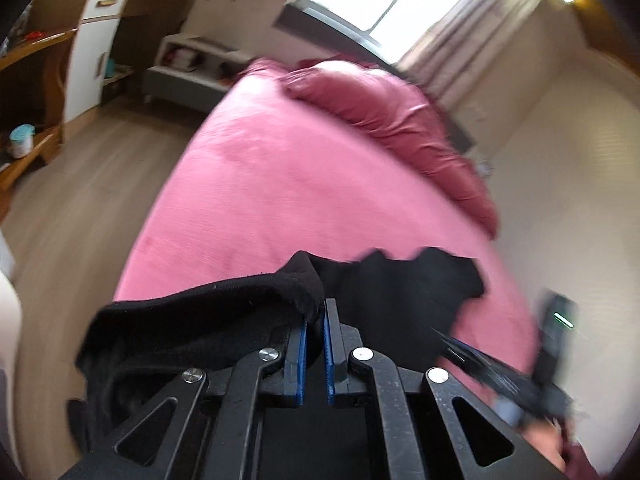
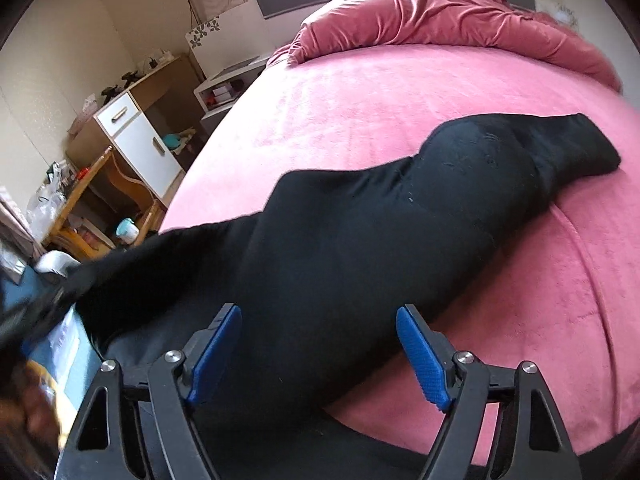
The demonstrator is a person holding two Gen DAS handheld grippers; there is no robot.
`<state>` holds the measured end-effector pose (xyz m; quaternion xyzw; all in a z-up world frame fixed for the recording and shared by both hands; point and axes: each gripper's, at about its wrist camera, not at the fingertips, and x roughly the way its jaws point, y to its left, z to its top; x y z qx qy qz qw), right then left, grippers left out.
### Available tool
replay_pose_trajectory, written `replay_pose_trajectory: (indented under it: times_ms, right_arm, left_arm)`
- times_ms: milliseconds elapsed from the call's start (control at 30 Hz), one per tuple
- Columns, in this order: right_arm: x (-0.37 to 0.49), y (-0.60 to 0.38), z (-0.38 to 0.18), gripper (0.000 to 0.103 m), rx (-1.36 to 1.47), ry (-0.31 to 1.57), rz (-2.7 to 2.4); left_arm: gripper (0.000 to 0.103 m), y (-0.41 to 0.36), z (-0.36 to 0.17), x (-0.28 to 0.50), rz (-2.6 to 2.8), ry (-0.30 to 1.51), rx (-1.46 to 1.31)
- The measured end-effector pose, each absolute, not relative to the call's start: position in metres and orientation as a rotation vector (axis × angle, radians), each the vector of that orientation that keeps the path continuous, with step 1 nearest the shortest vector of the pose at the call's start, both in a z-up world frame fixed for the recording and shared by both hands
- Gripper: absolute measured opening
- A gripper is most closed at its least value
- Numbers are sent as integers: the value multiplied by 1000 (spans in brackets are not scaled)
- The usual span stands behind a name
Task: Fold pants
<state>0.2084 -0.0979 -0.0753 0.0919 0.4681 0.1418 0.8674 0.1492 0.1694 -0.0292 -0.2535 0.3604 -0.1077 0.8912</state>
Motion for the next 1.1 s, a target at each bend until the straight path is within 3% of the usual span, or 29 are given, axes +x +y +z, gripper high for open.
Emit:
replay_pose_trajectory:
  times_ms: [267, 500, 567, 600, 633, 833, 1100]
  right_arm:
    - [257, -107, -71, 77, 402, 1041, 379]
    - [293, -113, -82, 77, 539, 1119, 327]
    - [295, -112, -84, 62, 517, 1134, 275]
    - [294, -110, -86, 33, 491, 1143, 253]
    - [293, -110, -86, 16, 475, 1145, 240]
    - [267, -132, -74, 11, 489, 1083, 253]
    - [186, -170, -10, 10, 555, 860, 467]
  left_arm:
    - [6, 162, 8, 49, -382, 678, -548]
    - [6, 156, 15, 5, -436, 710, -501]
    - [6, 156, 12, 2, -429, 721, -503]
    - [6, 157, 10, 3, -423, 725, -515]
    - [6, 160, 9, 1, -414, 727, -533]
    - [6, 202, 15, 23, -265, 699, -618]
    - [6, 234, 55, 70, -150, 610, -501]
